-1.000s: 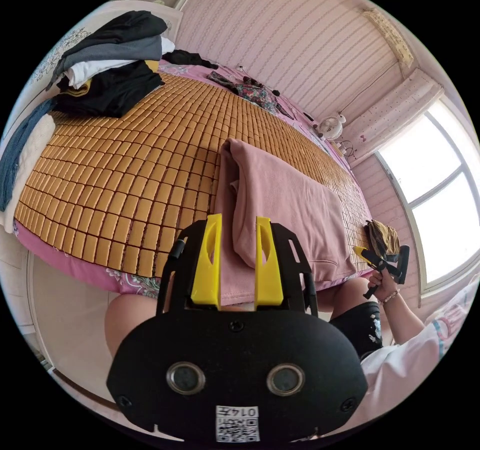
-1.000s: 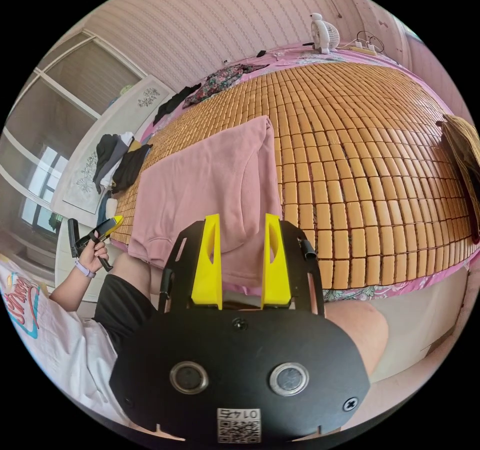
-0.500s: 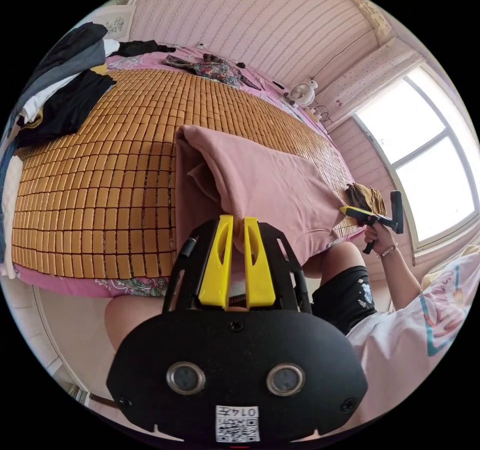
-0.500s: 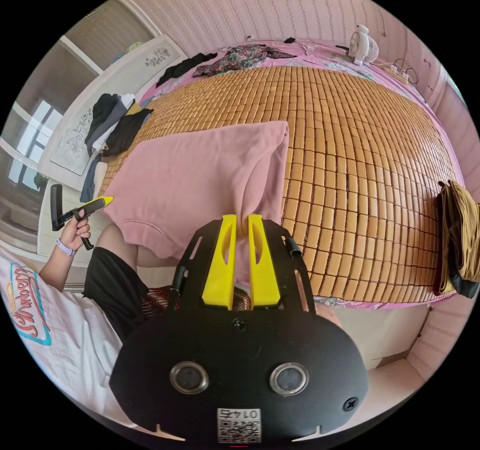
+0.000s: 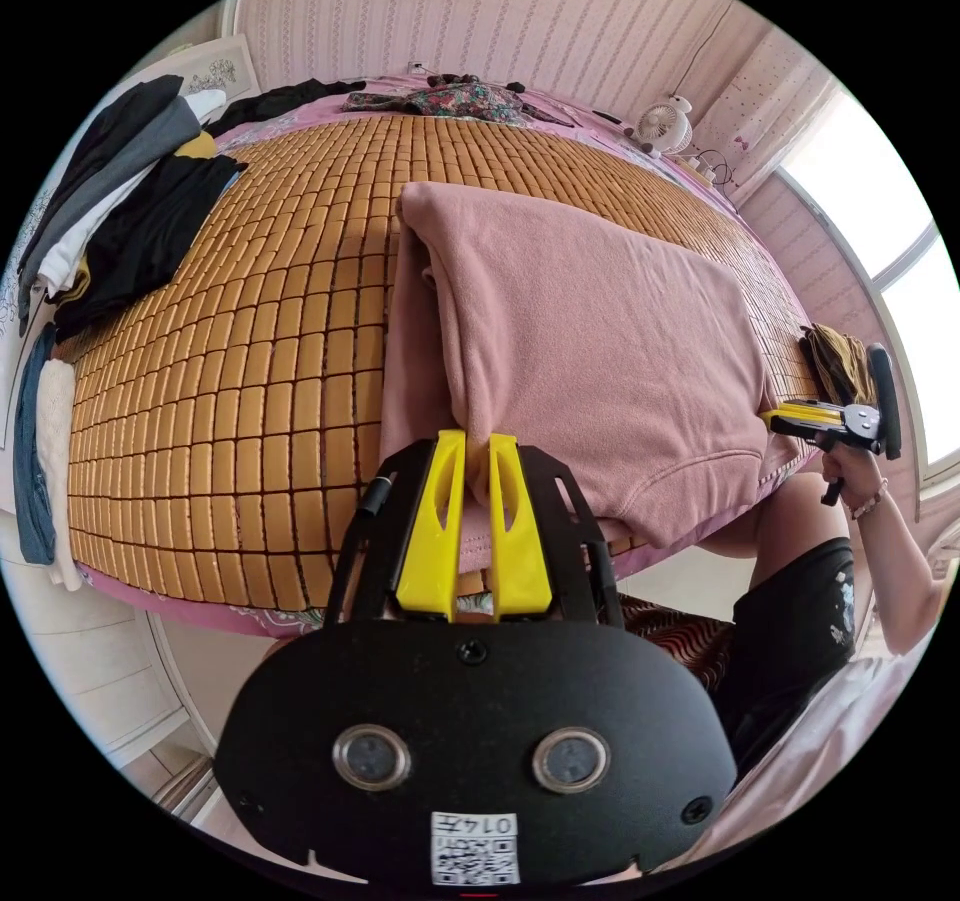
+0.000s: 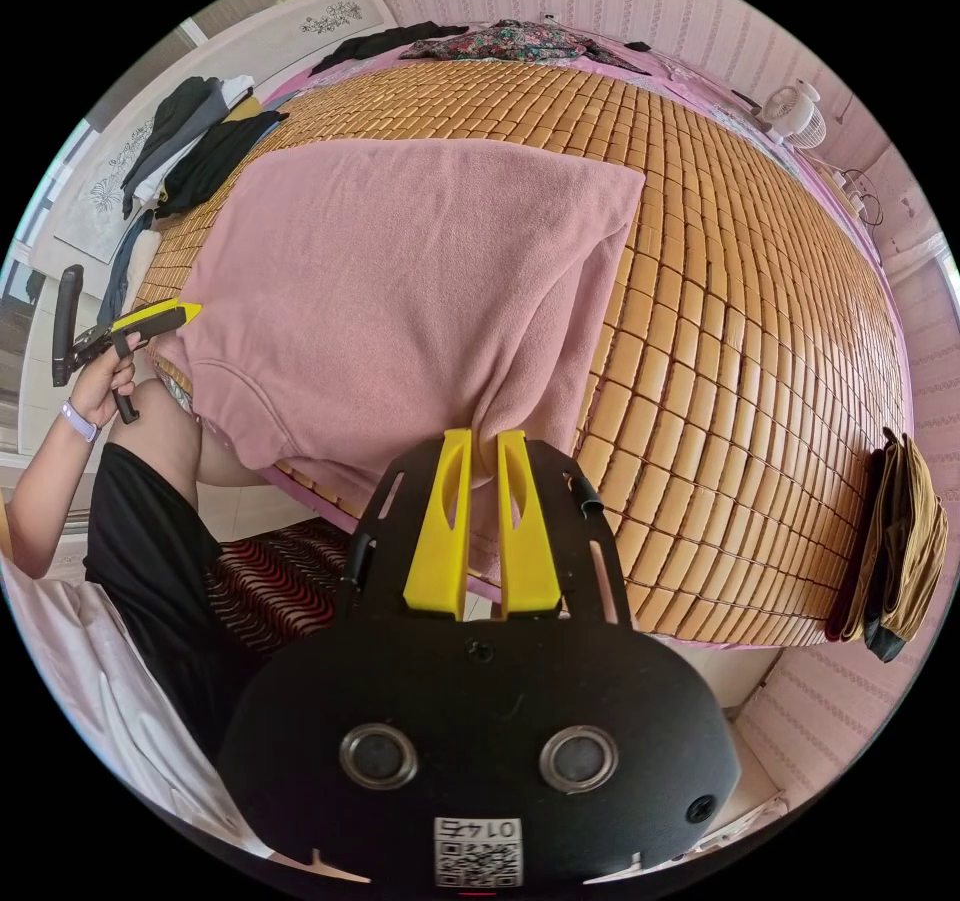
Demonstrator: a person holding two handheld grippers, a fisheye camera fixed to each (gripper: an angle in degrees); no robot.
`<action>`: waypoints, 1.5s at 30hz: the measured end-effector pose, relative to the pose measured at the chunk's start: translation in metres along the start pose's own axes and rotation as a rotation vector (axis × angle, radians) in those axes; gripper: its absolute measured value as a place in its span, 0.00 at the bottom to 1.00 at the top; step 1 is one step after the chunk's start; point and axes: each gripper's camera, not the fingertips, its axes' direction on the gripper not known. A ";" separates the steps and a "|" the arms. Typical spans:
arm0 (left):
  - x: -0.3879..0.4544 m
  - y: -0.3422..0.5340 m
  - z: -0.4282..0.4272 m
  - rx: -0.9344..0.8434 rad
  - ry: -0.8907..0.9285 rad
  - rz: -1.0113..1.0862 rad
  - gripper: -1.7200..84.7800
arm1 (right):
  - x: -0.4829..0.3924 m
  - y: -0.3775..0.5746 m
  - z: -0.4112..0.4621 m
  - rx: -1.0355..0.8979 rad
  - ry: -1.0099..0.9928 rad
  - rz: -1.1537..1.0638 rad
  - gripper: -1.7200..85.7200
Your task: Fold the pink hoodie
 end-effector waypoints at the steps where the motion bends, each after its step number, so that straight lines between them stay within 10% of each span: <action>1: -0.003 -0.011 0.005 -0.001 0.001 0.004 0.06 | -0.002 -0.001 0.004 0.007 0.004 0.002 0.05; 16: -0.048 0.073 -0.060 0.083 0.097 -0.129 0.07 | -0.016 0.070 0.032 0.070 -0.059 0.011 0.03; 22: 0.058 0.058 -0.082 0.162 0.076 0.160 0.02 | -0.082 -0.009 0.030 0.165 -0.103 -0.199 0.02; 35: 0.244 0.078 0.039 0.110 0.087 0.461 0.01 | -0.246 -0.200 0.222 -0.404 0.086 -0.492 0.02; 45: 0.254 0.086 0.034 0.131 0.085 0.466 0.01 | -0.288 -0.175 0.236 -0.328 0.186 -0.508 0.02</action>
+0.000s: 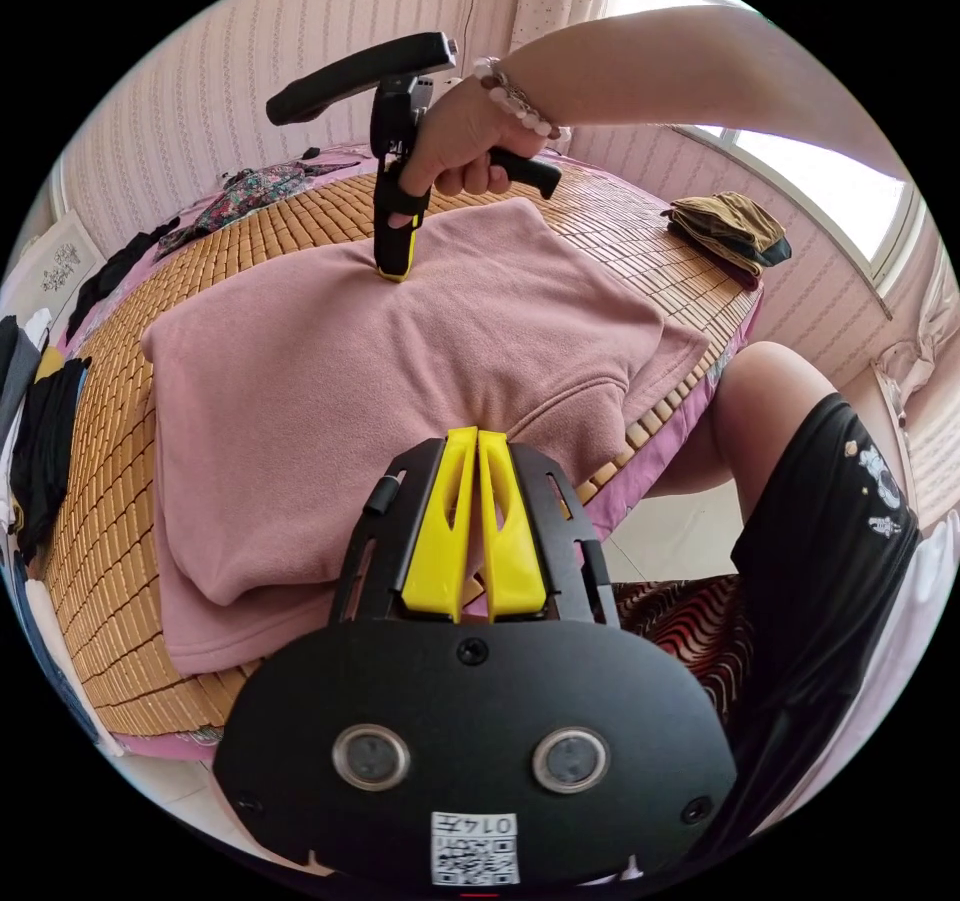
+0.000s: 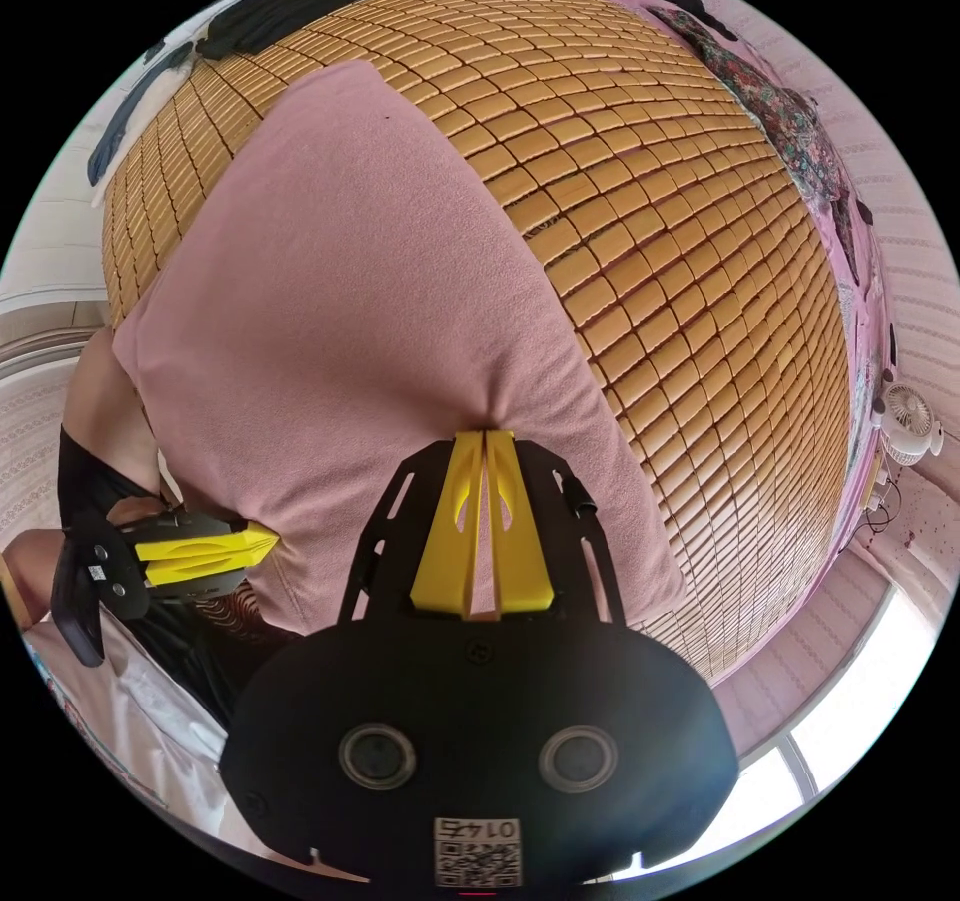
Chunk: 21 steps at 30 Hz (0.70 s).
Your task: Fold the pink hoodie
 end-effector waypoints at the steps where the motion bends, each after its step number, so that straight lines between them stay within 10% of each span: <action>1: 0.001 -0.002 -0.001 -0.002 -0.004 0.002 0.01 | -0.003 -0.001 0.000 -0.004 0.010 -0.002 0.02; 21: 0.007 -0.029 -0.018 -0.075 0.097 -0.061 0.01 | 0.012 0.014 -0.093 0.008 0.161 0.024 0.03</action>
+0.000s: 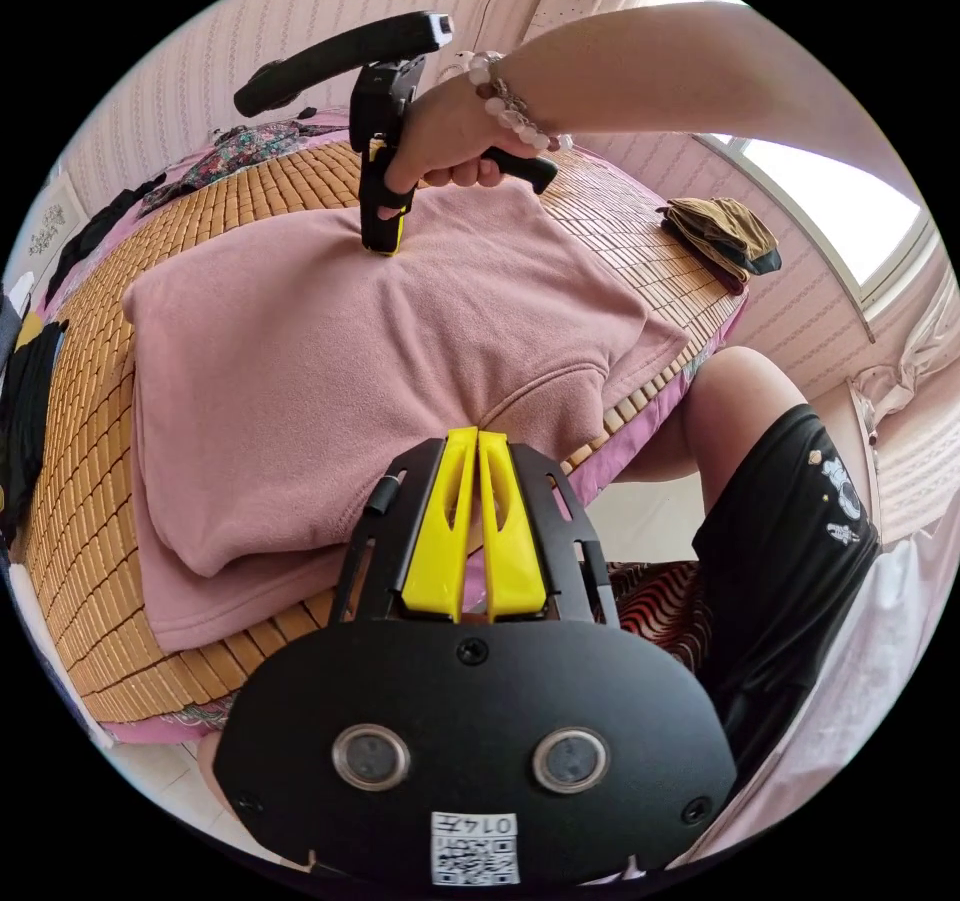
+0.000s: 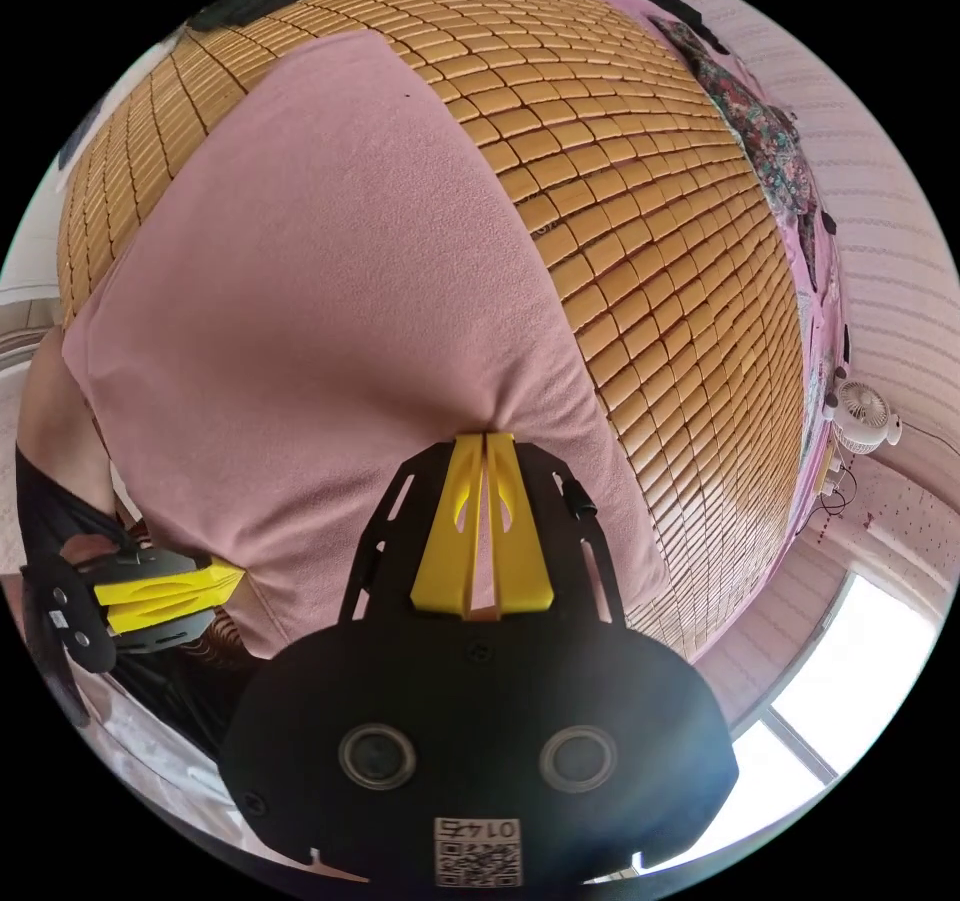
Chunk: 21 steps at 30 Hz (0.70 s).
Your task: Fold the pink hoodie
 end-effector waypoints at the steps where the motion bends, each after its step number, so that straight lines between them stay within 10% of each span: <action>1: 0.006 -0.007 -0.004 -0.017 -0.012 0.026 0.01 | 0.005 0.011 -0.006 0.046 -0.002 0.006 0.04; 8: 0.059 0.020 -0.118 0.131 -0.039 0.119 0.02 | 0.107 0.259 -0.089 0.606 -0.356 0.486 0.08; 21: 0.178 0.035 -0.150 0.110 0.062 0.175 0.18 | 0.201 0.489 -0.097 0.455 -0.718 0.846 0.07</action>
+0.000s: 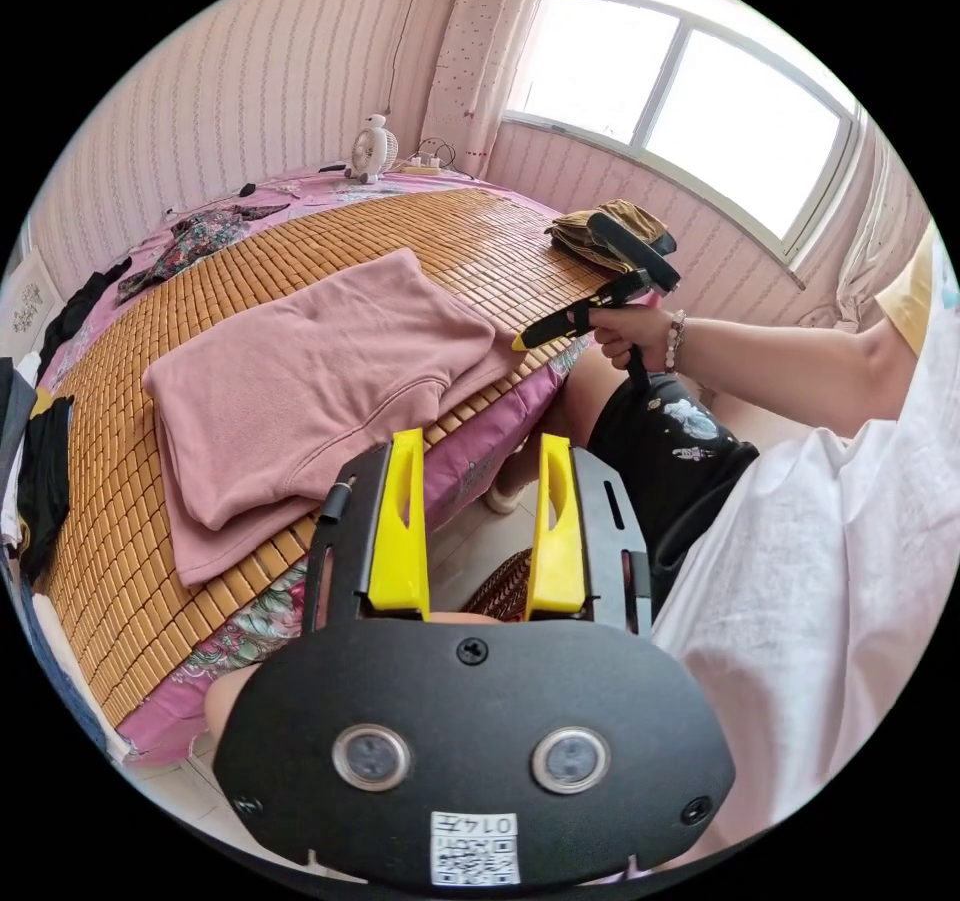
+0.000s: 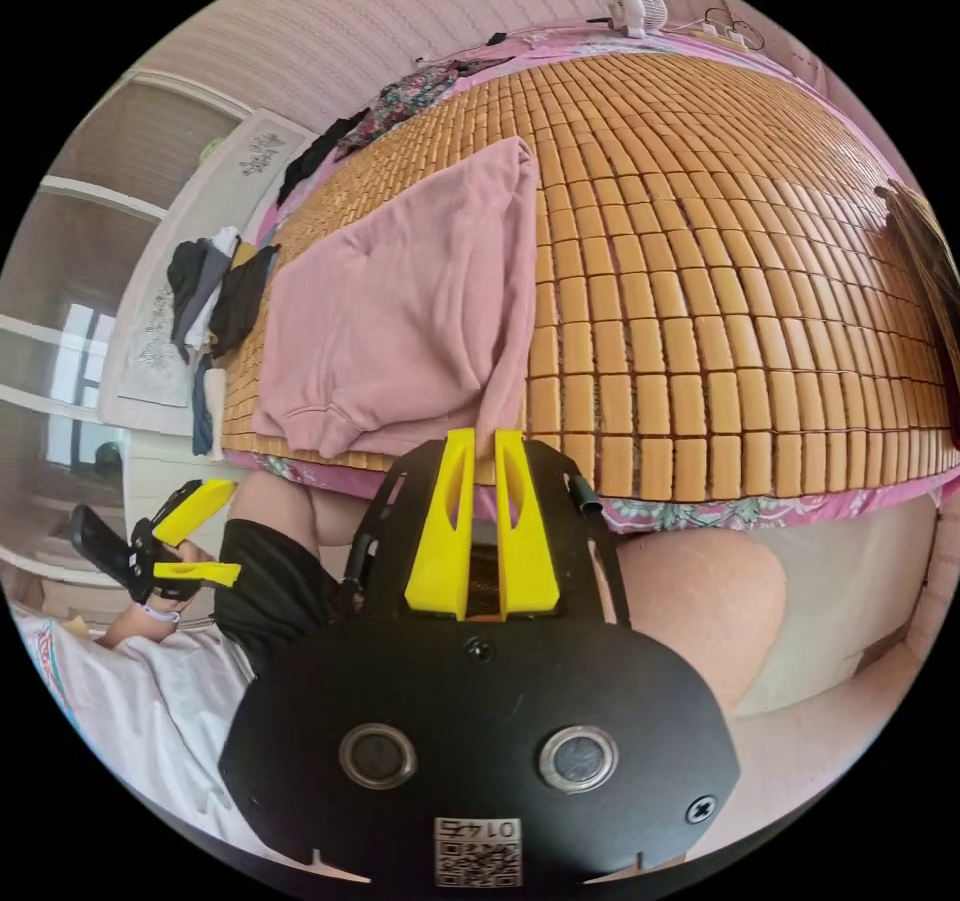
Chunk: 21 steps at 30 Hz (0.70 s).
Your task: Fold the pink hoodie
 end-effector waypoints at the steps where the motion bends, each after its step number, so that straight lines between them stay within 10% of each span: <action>1: 0.008 -0.009 0.001 -0.007 -0.019 0.007 0.19 | -0.001 -0.001 -0.011 0.016 -0.033 -0.005 0.06; 21: 0.145 -0.100 0.088 -0.129 -0.196 0.314 0.10 | -0.034 0.025 -0.253 0.129 -0.473 -0.028 0.06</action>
